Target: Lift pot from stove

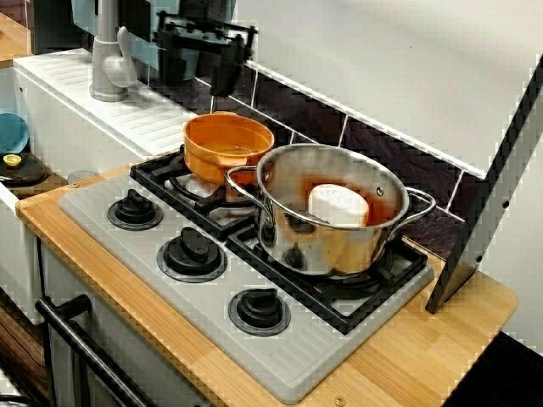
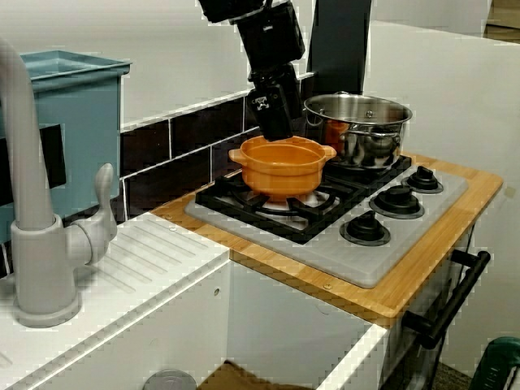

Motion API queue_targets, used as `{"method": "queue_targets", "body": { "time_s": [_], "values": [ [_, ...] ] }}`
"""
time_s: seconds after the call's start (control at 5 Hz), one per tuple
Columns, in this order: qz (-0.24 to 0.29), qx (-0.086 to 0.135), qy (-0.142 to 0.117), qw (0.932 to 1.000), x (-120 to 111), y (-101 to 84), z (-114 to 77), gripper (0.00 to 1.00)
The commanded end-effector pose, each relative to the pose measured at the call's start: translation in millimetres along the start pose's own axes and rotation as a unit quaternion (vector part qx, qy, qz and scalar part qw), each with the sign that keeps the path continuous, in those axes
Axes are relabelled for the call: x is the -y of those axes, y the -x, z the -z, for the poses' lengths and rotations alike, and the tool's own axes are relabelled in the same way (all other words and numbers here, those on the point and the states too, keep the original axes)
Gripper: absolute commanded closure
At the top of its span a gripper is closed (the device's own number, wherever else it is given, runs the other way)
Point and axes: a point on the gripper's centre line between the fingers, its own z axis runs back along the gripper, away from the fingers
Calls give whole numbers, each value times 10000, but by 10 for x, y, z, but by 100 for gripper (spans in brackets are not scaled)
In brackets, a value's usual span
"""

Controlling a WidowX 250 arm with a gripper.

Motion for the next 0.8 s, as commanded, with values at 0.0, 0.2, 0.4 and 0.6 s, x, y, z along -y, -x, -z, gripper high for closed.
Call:
{"method": "queue_targets", "body": {
  "time_s": [0.0,0.2,0.4,0.6],
  "values": [
    [-177,-364,-67,9992,124,-45,21,0],
    [-554,-415,-444,9966,154,-72,102,0],
    [-1154,-627,-1031,9860,192,-97,156,0],
    [-1455,-708,-1291,9783,216,-81,174,0]
  ]
}}
